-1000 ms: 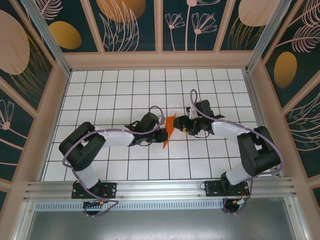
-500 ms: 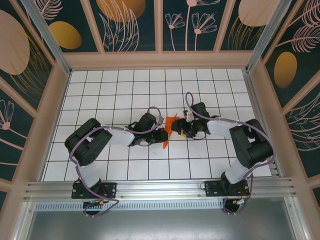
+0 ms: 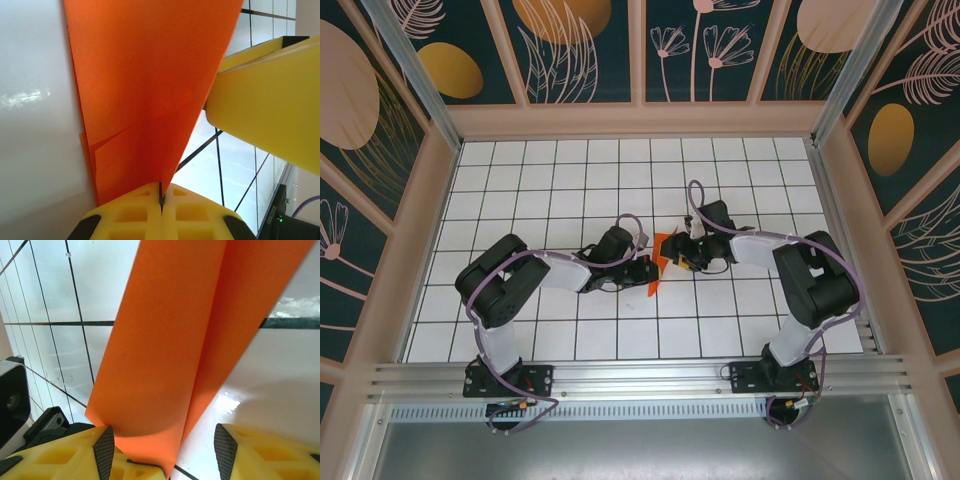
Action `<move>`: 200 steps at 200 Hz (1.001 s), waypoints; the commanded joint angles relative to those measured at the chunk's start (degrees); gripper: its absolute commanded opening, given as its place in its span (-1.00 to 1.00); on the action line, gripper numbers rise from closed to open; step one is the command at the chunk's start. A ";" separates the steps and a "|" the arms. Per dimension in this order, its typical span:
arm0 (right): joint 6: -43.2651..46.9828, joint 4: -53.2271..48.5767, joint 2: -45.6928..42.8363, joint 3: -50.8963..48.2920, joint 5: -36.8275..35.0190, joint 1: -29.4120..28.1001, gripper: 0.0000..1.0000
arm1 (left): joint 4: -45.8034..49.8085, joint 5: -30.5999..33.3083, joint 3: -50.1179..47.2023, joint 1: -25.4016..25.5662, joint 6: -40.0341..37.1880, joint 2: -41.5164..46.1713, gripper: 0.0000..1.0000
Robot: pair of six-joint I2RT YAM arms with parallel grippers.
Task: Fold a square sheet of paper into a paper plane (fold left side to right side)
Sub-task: Fold the wing for the fifth time at the center of the table.
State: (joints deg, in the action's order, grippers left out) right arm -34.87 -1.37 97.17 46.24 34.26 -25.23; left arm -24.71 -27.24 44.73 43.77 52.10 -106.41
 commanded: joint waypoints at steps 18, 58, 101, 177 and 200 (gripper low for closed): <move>-0.02 0.11 2.59 1.91 -1.77 -0.34 0.09 | -3.26 -1.53 -0.18 -0.46 1.82 -1.02 -1.00; 0.09 -1.38 4.35 2.54 -2.73 -0.35 0.01 | -4.06 -2.03 -0.15 -0.47 2.36 -1.63 -1.00; 0.24 -2.09 4.81 2.28 -3.41 -0.39 -0.02 | -3.13 -1.07 -0.65 -0.53 1.49 0.27 -0.67; 0.24 -1.38 4.90 1.75 -3.21 -0.35 -0.03 | -0.16 -0.11 -3.42 -4.80 0.14 7.30 -0.40; 0.24 -1.20 4.90 1.66 -3.12 -0.35 -0.03 | -0.61 -2.20 -1.83 -6.73 -0.15 6.10 -0.40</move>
State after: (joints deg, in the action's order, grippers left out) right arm -34.92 -2.50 100.03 47.75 32.99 -25.23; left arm -25.78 -28.05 42.11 38.94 53.41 -100.31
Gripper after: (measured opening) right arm 0.487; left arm 0.301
